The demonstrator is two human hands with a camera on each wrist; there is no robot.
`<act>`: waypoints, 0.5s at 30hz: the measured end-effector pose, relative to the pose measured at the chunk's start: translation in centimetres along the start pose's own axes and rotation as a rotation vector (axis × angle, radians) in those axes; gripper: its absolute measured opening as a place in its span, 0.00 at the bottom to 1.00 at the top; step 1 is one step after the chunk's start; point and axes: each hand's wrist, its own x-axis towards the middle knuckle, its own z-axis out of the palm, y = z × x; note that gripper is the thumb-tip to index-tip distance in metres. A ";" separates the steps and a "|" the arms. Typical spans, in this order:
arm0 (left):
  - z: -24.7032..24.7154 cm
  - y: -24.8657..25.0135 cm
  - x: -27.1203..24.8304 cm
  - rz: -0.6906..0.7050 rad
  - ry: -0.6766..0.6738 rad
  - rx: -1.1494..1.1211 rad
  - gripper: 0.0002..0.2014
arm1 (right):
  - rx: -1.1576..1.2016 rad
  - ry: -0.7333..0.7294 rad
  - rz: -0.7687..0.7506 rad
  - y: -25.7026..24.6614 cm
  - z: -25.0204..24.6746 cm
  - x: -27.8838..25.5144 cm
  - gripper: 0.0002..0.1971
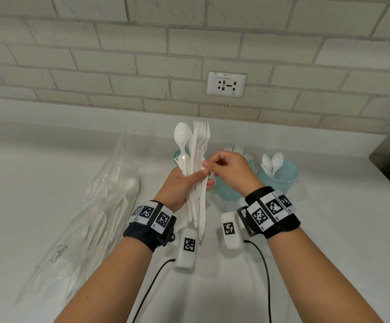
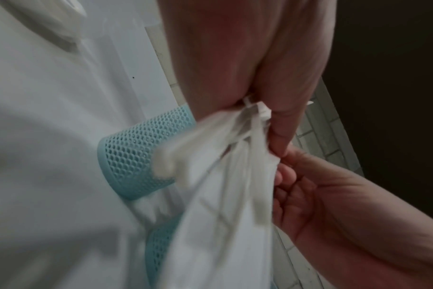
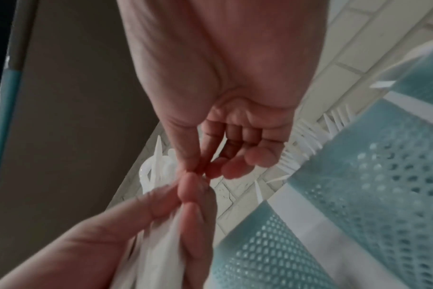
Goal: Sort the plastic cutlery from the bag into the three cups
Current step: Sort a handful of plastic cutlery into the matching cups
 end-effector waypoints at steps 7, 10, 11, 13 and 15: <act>-0.5 -0.6 0.1 0.001 0.096 0.039 0.08 | 0.259 0.278 -0.016 -1.5 -1.3 0.2 0.06; -0.8 -1.1 0.2 0.003 0.124 0.090 0.08 | 0.370 0.319 -0.101 -2.8 -1.7 0.2 0.05; -0.7 -1.2 0.3 0.004 0.115 0.108 0.09 | 0.359 0.315 -0.123 -3.2 -1.5 0.2 0.04; -0.6 -1.3 0.3 0.005 0.100 0.149 0.11 | 0.331 0.306 -0.142 -3.5 -0.8 0.4 0.04; -0.5 -1.4 0.3 0.005 0.108 0.189 0.13 | 0.292 0.303 -0.143 -3.6 -0.1 0.5 0.05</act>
